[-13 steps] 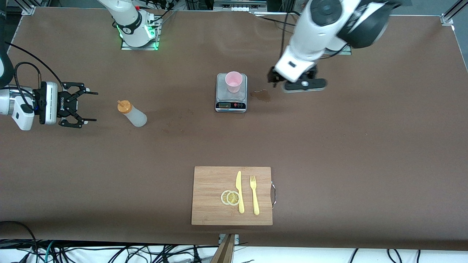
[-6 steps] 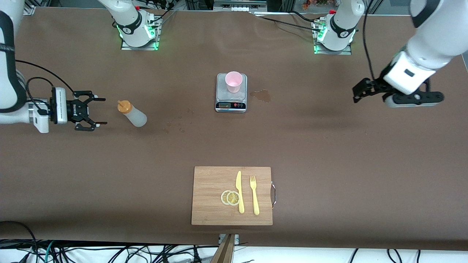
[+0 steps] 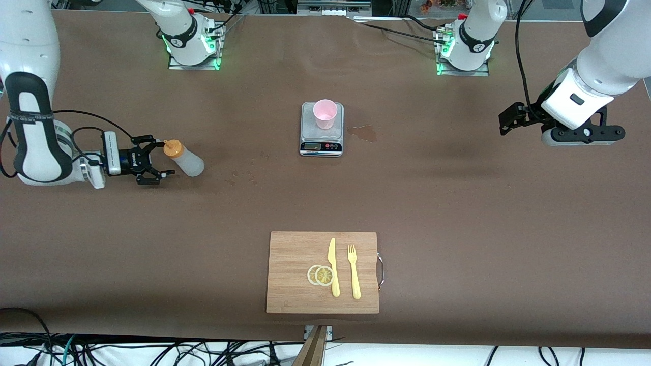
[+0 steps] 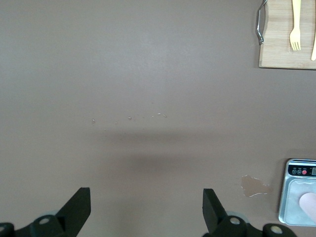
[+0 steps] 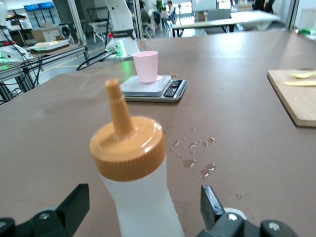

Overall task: Add sauce to pink cup with both arms
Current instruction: 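Grasp the white squeeze bottle with the right gripper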

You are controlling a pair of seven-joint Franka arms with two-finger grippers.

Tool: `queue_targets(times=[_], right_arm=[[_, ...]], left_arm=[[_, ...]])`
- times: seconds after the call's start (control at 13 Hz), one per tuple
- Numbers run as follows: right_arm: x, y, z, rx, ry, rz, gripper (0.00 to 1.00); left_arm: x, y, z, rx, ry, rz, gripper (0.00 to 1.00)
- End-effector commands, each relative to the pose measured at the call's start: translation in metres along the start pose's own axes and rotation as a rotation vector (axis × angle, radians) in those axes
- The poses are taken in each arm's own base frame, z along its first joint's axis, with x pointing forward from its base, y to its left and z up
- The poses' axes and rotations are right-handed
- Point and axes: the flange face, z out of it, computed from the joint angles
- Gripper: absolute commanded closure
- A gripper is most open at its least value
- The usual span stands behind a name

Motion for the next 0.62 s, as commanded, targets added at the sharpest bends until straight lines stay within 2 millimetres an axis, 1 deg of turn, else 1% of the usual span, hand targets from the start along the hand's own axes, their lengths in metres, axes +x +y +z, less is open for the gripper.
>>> queue_targets(times=[0.0,0.38,0.54], right_arm=[[-0.018,-0.002,0.008,-0.009,0.063,-0.066,0.00],[-0.041,-0.012,0.034,0.016,0.169,-0.105,0.00],[-0.042,-0.013,0.042,0.031,0.203,-0.109,0.00]], left_arm=[[0.003,0.004,-0.009,0.027,-0.003,0.035,0.00],[-0.003,0.009,-0.005,0.025,-0.044,0.042,0.00],[-0.004,0.008,-0.004,0.028,-0.059,0.042,0.00]])
